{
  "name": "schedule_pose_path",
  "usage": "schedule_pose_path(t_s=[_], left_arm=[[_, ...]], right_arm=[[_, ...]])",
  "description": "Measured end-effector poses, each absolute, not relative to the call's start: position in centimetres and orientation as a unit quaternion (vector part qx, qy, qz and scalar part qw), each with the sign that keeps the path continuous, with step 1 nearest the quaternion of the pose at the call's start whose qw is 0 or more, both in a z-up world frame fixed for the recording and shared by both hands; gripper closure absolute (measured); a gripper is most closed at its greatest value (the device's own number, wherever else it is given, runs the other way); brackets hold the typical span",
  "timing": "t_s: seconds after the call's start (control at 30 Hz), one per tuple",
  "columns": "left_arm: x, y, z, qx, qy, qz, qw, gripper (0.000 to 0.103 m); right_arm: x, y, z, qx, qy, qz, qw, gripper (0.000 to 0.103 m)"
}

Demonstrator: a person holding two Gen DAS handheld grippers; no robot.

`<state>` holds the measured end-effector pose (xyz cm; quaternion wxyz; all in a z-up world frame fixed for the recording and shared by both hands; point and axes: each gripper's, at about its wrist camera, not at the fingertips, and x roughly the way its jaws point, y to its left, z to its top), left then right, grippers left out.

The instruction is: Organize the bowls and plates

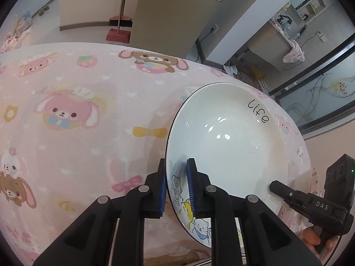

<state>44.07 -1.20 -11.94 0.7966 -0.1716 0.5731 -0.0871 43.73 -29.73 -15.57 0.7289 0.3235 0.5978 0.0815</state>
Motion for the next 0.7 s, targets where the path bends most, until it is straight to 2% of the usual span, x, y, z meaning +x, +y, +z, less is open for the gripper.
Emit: schedule_pose_path(t_s=[0.37, 0.7], left_arm=[[43.9, -0.8, -11.3, -0.179, 0.566, -0.095, 0.799, 0.086], [42.9, 0.1, -8.3, -0.178, 0.543, -0.094, 0.815, 0.086]], right_arm=[[43.9, -29.7, -14.8, 0.318, 0.586, 0.084, 0.74, 0.093], [43.5, -28.9, -13.3, 0.309, 0.579, 0.098, 0.749, 0.09]])
